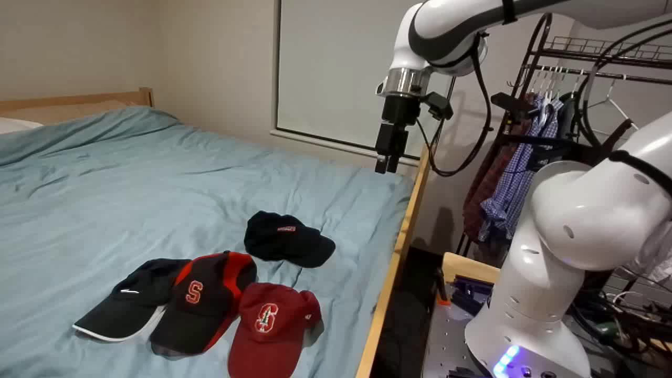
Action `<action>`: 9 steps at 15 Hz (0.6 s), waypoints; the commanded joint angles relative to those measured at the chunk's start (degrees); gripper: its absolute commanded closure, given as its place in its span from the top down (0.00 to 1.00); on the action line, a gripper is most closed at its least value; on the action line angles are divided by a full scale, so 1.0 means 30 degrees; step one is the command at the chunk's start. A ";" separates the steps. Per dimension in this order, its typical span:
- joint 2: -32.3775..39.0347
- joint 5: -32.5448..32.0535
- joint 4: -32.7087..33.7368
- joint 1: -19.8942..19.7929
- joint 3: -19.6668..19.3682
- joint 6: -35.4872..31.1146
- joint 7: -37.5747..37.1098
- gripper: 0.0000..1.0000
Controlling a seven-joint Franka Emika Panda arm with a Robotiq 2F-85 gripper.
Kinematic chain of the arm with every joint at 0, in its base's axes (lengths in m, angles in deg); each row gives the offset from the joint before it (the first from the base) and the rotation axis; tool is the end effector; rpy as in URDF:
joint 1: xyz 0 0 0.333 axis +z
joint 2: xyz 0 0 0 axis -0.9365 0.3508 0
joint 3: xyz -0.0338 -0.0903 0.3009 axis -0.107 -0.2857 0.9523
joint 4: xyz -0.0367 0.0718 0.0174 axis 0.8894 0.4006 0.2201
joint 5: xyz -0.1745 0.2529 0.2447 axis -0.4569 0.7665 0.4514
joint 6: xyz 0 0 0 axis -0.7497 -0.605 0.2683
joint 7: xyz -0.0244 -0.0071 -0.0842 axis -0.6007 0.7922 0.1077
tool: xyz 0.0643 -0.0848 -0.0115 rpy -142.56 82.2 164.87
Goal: Point the two caps on the right to the left
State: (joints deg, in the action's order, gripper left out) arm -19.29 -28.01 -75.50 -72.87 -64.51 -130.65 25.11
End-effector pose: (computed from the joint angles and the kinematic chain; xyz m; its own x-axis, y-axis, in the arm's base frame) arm 0.3213 -0.1214 0.4355 0.9961 -0.0797 -0.0380 -0.0869 -0.9603 -0.2652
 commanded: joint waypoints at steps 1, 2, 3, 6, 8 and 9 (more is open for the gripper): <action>0.0119 0.0318 0.0032 -0.0555 0.0494 0.0052 0.0294 1.00; 0.0119 0.0318 0.0032 -0.0555 0.0494 0.0052 0.0294 1.00; 0.0119 0.0317 0.0031 -0.0554 0.0495 0.0052 0.0294 1.00; 0.0119 0.0317 0.0032 -0.0554 0.0494 0.0052 0.0294 1.00; 0.1426 0.0302 0.0437 -0.0039 0.0555 -0.0783 0.0864 1.00; 0.2114 0.0386 0.0626 0.0276 0.0594 -0.1216 0.1199 1.00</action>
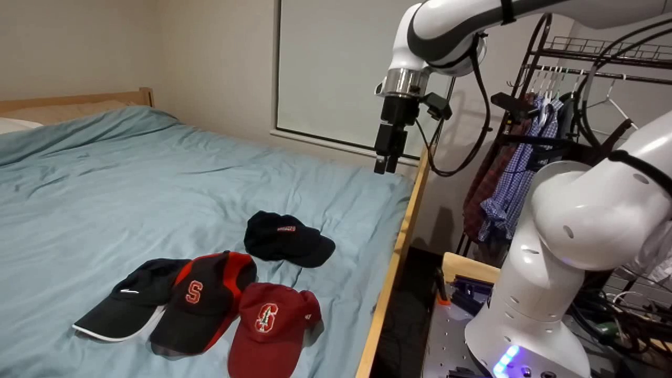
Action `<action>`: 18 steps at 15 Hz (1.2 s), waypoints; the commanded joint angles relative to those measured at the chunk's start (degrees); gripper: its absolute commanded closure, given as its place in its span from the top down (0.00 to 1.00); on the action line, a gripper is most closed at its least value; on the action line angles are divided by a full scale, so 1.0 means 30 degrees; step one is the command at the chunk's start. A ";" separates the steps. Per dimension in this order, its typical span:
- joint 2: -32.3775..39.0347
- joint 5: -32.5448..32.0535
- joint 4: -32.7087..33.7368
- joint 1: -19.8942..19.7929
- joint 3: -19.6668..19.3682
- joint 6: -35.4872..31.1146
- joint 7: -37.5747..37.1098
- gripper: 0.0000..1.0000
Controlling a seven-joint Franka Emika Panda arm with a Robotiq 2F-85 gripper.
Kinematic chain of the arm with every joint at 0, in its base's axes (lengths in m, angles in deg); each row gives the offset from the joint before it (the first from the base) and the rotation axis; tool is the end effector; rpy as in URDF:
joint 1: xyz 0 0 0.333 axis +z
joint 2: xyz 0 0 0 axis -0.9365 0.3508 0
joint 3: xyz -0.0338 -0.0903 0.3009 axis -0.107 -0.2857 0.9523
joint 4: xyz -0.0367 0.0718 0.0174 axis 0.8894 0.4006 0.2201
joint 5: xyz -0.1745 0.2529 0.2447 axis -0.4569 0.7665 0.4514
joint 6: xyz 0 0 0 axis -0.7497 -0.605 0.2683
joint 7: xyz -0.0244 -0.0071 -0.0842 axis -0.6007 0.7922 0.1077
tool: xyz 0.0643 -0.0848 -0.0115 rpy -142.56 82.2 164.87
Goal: Point the two caps on the right to the left
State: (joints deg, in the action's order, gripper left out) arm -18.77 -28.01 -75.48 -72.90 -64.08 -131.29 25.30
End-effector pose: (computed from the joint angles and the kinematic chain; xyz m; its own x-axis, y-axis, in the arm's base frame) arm 0.3241 -0.1199 0.4340 0.9966 -0.0741 -0.0353 -0.0807 -0.9628 -0.2580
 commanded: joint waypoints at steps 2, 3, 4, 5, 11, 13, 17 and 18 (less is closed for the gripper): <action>0.3544 0.0381 0.0976 0.0740 0.0851 -0.2187 0.1336 1.00; 0.4517 0.0260 0.1142 0.0815 0.1277 -0.3117 0.0831 1.00; 0.5335 0.0053 0.1310 0.0852 0.1643 -0.3947 0.0534 1.00; 0.6171 -0.0109 0.1398 0.0837 0.2110 -0.5166 -0.0003 1.00; 1.1404 -0.1193 0.2751 0.0578 0.3944 -1.1498 -0.2305 1.00; 1.2647 -0.1516 0.3441 0.0536 0.4095 -1.2355 -0.2727 1.00; 1.2689 -0.0969 0.3368 0.0529 0.4176 -1.2131 -0.2189 1.00; 1.2746 -0.0972 0.3443 0.0518 0.4175 -1.2131 -0.2192 1.00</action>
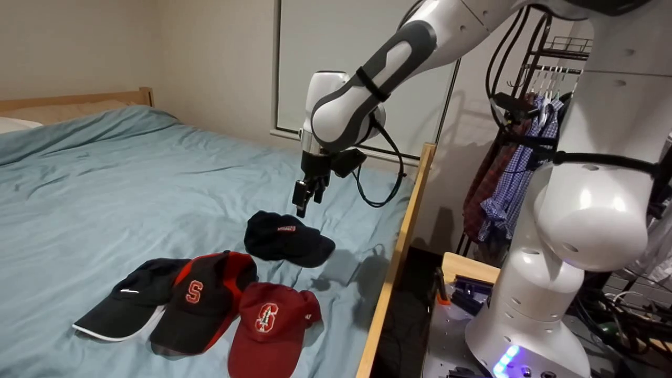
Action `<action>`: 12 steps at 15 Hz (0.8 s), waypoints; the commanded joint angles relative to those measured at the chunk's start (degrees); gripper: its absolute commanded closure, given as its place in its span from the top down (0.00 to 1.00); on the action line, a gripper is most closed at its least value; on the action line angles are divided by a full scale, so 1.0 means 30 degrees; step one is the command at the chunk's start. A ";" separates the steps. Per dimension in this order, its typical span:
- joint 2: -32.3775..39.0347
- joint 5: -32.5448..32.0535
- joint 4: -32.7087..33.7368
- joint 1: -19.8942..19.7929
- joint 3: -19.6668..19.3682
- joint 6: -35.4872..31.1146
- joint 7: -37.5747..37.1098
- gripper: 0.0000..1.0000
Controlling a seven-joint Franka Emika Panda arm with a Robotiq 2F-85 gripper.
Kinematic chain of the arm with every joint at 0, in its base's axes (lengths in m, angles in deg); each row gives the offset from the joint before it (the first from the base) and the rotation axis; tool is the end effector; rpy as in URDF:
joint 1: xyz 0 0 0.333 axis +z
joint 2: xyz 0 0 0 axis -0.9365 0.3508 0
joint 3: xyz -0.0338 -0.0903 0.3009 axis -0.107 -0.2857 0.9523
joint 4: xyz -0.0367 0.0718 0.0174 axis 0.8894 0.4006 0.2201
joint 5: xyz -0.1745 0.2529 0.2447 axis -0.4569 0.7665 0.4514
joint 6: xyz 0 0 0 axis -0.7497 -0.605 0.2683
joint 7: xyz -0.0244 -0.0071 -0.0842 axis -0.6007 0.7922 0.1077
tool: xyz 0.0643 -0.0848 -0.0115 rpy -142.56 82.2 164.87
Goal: Point the two caps on the right to the left
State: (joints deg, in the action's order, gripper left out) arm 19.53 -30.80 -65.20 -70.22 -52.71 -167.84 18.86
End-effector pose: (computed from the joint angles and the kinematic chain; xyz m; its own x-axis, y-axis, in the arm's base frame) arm 0.4859 -0.0624 0.2950 0.9970 -0.0016 0.0773 -0.0019 -1.0000 0.0036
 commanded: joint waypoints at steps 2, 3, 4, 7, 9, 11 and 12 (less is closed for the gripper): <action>0.0415 0.0620 0.0385 -0.0404 0.0431 0.0004 0.0680 1.00; 0.1137 0.1982 0.0922 -0.0419 0.0575 -0.0235 0.2255 1.00; 0.1795 0.2587 0.1500 -0.0453 0.0671 -0.0083 0.2963 1.00; 0.3932 0.3368 0.3626 -0.0828 0.1076 0.0964 0.4506 1.00; 0.5316 0.2948 0.4946 -0.1199 0.1281 0.1414 0.4517 1.00; 0.6677 0.2168 0.6148 -0.1412 0.1292 0.1529 0.4021 1.00; 0.7343 0.2176 0.6699 -0.1659 0.1497 0.1354 0.4427 1.00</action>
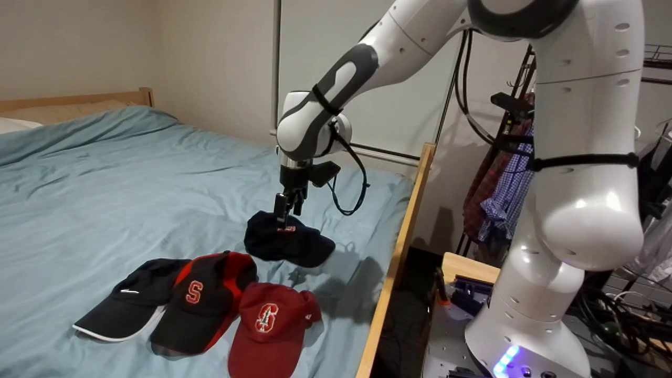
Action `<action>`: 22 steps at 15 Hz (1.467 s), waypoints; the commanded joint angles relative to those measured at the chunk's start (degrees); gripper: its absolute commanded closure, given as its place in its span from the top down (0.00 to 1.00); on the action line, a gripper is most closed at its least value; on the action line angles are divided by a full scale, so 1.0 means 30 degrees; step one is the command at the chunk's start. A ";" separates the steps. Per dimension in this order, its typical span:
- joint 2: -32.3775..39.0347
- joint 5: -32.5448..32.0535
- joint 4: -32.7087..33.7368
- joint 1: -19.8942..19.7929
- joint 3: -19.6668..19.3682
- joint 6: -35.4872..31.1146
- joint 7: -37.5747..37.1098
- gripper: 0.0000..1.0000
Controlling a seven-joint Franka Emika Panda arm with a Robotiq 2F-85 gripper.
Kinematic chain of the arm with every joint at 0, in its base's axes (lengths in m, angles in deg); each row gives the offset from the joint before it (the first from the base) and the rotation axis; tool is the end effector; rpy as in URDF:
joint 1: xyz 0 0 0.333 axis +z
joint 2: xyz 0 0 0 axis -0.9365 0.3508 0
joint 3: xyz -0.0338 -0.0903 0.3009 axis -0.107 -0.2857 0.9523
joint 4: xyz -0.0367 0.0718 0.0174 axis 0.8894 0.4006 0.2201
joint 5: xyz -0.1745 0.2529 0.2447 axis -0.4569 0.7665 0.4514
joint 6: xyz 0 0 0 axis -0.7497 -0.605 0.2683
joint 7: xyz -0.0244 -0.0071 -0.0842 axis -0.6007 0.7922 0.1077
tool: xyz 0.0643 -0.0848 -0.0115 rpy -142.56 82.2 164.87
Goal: Point the two caps on the right to the left
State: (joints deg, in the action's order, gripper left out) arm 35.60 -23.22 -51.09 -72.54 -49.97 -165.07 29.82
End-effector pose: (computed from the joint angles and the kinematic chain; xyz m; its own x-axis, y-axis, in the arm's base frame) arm 0.5516 -0.0675 0.2398 0.9956 0.0926 0.0146 0.0934 -0.9934 -0.0668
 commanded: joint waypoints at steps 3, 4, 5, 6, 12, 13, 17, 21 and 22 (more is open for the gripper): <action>0.3795 -0.0474 0.3451 -0.1487 0.1054 -0.0193 0.1453 1.00; 0.4289 -0.0592 0.3837 -0.1620 0.1160 -0.0417 0.1527 1.00; 0.4720 -0.0744 0.4161 -0.1755 0.1268 -0.0743 0.1697 1.00; 0.4952 -0.1077 0.4281 -0.1664 0.1154 -0.1308 0.1420 1.00; 0.5583 -0.2168 0.4570 -0.1908 0.1404 -0.2631 0.1225 0.60; 0.5526 -0.2085 0.4479 -0.2060 0.1561 -0.2756 0.1313 0.54; 0.5333 -0.1881 0.4289 -0.2406 0.1941 -0.2884 0.1359 0.27; 0.5124 -0.1177 0.4147 -0.3145 0.2641 -0.2873 0.1528 0.05; 0.5029 -0.0863 0.4105 -0.3340 0.2809 -0.2906 0.1408 0.04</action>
State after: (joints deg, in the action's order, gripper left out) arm 52.08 -27.99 -37.62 -79.60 -44.04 -172.53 33.16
